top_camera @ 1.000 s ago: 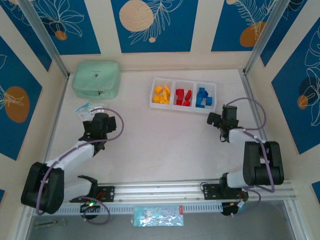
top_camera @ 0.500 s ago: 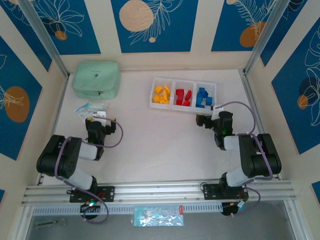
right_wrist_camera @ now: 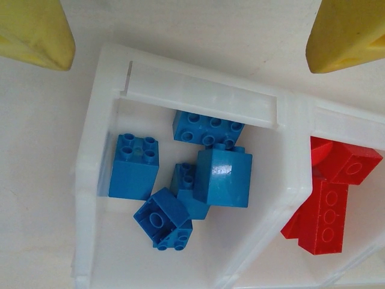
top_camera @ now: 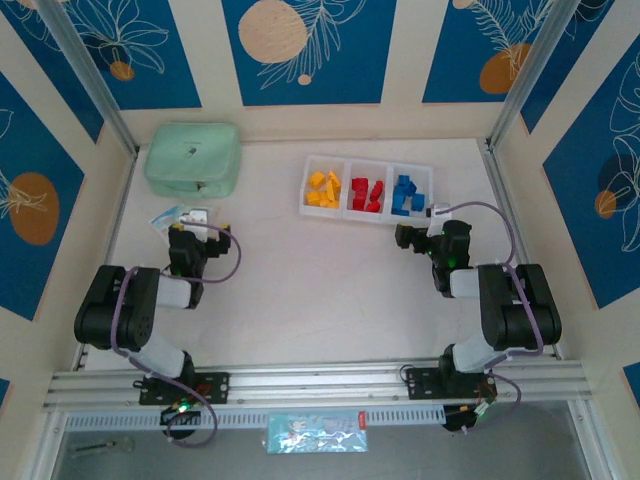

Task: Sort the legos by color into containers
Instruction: Reset both arms

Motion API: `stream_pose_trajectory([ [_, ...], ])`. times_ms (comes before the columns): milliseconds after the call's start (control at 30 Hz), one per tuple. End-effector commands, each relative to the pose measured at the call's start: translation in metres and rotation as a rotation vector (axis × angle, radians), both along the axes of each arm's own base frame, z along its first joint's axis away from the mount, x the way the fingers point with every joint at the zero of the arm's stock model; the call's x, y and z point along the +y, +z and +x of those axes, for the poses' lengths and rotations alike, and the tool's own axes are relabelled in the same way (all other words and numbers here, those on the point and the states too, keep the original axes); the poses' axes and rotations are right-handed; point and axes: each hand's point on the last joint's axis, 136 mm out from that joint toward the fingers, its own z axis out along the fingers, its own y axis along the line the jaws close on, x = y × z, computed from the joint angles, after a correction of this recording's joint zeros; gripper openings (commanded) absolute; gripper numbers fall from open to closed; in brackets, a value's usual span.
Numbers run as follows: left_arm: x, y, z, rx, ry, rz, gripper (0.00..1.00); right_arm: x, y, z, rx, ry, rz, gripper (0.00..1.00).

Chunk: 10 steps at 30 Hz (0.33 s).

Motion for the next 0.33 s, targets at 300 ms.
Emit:
stream_pose_trajectory([
  [300, -0.010, -0.003, 0.001, 0.023, -0.063, -0.015, 1.00, 0.002, 0.012, 0.006, -0.039, 0.015, 0.008, 0.99],
])
